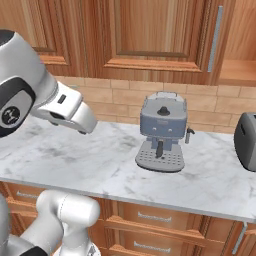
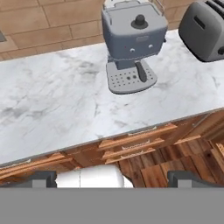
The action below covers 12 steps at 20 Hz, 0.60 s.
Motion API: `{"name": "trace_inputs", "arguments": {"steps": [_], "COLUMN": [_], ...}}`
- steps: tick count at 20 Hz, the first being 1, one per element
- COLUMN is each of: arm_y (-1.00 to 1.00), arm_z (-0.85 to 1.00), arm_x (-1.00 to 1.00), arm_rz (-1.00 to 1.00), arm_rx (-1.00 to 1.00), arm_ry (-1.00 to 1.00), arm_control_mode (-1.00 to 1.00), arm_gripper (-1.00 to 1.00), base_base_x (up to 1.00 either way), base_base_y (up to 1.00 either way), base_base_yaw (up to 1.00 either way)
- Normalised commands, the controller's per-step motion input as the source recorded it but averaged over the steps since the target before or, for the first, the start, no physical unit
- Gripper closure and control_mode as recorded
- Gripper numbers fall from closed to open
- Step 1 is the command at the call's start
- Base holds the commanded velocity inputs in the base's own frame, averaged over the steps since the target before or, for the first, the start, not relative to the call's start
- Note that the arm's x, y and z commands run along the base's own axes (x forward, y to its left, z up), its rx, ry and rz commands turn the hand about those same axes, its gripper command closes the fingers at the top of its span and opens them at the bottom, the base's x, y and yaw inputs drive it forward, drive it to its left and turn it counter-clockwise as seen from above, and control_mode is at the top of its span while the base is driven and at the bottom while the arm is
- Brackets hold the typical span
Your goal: Close all open cabinet doors.
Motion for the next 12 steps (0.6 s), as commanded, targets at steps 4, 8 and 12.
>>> {"name": "trace_inputs", "arguments": {"steps": [4,8,12], "arm_y": [0.04,0.05,0.24], "arm_z": [-0.04,-0.05,-0.2], "arm_x": [-0.71,-0.38,0.0], "arm_rz": [0.03,0.08,0.08], "arm_rx": [0.0,0.0,0.0], "arm_ry": [0.14,0.09,0.04], "arm_control_mode": [-1.0,-1.0,-1.0], "arm_gripper": [-1.0,-1.0,-1.0], "base_base_x": [0.0,0.0,0.0], "base_base_y": [0.0,0.0,0.0], "base_base_yaw": [0.0,0.0,0.0]}}
